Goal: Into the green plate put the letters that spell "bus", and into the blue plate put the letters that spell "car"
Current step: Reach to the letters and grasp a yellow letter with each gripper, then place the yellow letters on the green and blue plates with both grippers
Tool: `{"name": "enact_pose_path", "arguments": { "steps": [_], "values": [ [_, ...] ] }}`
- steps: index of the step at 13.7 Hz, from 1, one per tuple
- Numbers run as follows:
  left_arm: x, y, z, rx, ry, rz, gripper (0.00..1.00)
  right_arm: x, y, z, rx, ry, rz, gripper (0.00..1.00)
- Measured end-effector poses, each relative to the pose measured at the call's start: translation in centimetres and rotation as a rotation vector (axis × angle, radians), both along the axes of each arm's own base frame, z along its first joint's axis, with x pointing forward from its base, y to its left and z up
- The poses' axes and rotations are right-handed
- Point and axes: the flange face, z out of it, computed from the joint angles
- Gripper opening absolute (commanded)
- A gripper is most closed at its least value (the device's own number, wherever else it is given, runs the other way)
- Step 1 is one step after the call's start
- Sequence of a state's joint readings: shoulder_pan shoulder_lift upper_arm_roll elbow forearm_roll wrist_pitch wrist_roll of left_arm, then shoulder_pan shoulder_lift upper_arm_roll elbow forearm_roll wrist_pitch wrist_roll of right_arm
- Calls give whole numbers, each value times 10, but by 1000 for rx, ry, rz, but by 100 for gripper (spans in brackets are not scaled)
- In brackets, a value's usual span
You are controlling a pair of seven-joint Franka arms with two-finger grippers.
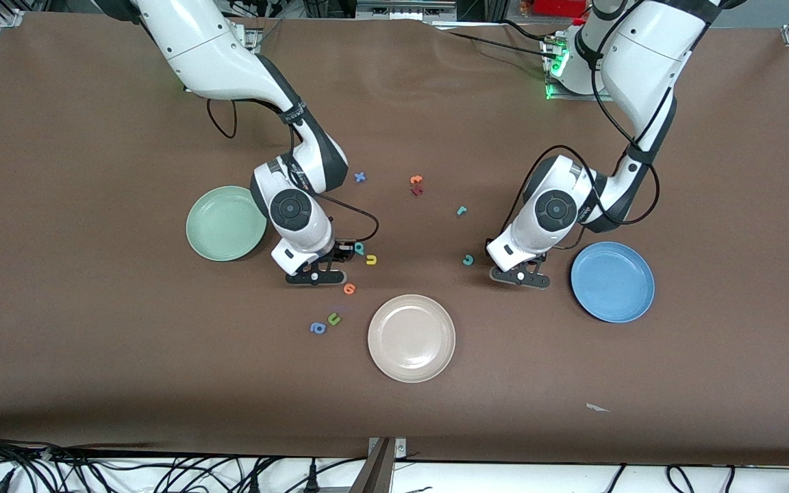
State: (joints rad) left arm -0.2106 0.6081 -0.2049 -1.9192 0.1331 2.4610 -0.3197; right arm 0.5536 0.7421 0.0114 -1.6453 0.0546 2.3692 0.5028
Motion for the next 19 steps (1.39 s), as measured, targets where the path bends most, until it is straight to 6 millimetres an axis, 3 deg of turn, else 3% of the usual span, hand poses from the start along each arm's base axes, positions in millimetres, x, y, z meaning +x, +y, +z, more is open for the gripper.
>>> {"name": "enact_pose_path", "arguments": {
  "steps": [7,12,13,14,15,17,19],
  "values": [
    [-1,1,-1,9,3,7,24,0,-4,0,-10,10,-4,9],
    [-1,2,-1,11,4,16,17,0,-4,1,-13,14,-2,9],
    [-1,2,-1,11,4,17,18,1,-7,2,-22,26,-3,9],
    [-1,2,-1,12,4,18,37,3,-11,6,-29,33,-9,9],
    [-1,2,-1,12,4,17,47,8,-17,15,-33,35,-16,9],
    [-2,0,-2,11,6,14,52,18,-37,34,-41,49,-8,9],
    [-5,-1,-4,16,17,12,51,32,-76,51,-53,95,26,9]
  ]
}}
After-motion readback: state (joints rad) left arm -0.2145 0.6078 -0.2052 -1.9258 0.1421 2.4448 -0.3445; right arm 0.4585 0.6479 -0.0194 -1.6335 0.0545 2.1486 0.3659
